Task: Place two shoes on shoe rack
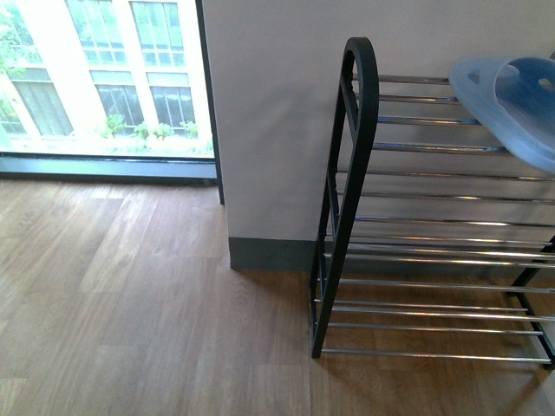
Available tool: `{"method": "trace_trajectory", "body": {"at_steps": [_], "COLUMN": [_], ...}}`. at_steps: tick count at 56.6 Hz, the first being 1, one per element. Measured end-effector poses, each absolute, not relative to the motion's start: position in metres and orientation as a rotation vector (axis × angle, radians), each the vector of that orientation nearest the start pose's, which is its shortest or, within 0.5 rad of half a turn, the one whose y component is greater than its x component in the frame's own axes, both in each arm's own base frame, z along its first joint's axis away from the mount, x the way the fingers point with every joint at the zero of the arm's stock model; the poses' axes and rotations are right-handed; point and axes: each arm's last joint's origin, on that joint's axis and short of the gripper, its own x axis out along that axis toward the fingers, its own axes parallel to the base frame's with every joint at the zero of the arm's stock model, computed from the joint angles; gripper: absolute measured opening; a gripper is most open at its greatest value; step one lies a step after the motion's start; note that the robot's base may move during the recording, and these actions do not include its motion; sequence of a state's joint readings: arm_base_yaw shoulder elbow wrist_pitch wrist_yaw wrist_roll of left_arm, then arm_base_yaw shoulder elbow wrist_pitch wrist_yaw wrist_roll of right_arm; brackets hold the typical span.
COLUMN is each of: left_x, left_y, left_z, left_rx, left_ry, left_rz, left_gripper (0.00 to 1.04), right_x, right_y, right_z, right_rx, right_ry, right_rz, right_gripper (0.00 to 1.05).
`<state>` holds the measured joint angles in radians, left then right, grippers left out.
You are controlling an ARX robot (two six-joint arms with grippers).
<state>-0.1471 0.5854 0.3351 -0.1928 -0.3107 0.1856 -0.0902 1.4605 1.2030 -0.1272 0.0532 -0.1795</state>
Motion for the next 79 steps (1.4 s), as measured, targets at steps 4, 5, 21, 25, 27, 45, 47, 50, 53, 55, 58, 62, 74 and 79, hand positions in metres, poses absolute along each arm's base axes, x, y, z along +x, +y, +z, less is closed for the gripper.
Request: {"method": "trace_trajectory", "body": {"at_steps": [4,5,21,25,27,45,47,50,53,55,58,62,74,79], "left_x": [0.138,0.138,0.138,0.138,0.138,0.138,0.138,0.138,0.138,0.138,0.138,0.138,0.138,0.138], "left_y": [-0.012,-0.012,-0.012,-0.012,-0.012,-0.012,-0.011,-0.012,-0.012,-0.012,-0.012,-0.011,-0.011,-0.012], "left_z": [0.206,0.206,0.206,0.206,0.206,0.206,0.206,0.206,0.206,0.206,0.206,0.206,0.206,0.206], "left_rx": [0.283,0.283,0.283,0.283,0.283,0.283,0.283,0.283,0.283,0.283,0.283,0.283,0.283,0.283], "left_ry": [0.446,0.446,0.446,0.446,0.446,0.446,0.446,0.446,0.446,0.446,0.446,0.446,0.446,0.446], "left_rz": [0.121,0.121,0.121,0.121,0.121,0.121,0.121,0.121,0.121,0.121,0.121,0.121,0.121,0.121], "left_gripper": [0.02,0.02,0.02,0.02,0.02,0.02,0.02,0.02,0.02,0.02,0.02,0.02,0.02,0.02], "right_x": [0.315,0.308,0.225,0.215,0.212,0.194,0.192,0.186,0.182,0.179,0.173,0.165,0.148,0.143], "right_y": [-0.027,-0.026,-0.023,-0.024,-0.025,-0.02,-0.019,-0.018,-0.016,-0.015,-0.013,-0.006,-0.001,-0.001], "right_z": [0.329,0.33,0.303,0.294,0.289,0.261,0.257,0.249,0.242,0.237,0.228,0.218,0.199,0.194], "right_rx": [-0.17,-0.169,-0.087,-0.063,-0.053,-0.015,-0.015,-0.014,-0.013,-0.013,-0.013,-0.013,-0.011,-0.01], "right_ry": [0.314,0.28,-0.056,-0.091,-0.113,-0.005,-0.002,0.002,0.005,0.008,0.011,0.013,0.007,0.005], "right_rz": [-0.083,-0.071,-0.032,-0.069,-0.096,-0.004,-0.002,-0.003,-0.006,-0.008,-0.006,-0.024,-0.004,-0.004], "right_gripper": [0.96,0.96,0.96,0.96,0.96,0.7,0.67,0.58,0.51,0.46,0.33,0.17,0.01,0.01]}}
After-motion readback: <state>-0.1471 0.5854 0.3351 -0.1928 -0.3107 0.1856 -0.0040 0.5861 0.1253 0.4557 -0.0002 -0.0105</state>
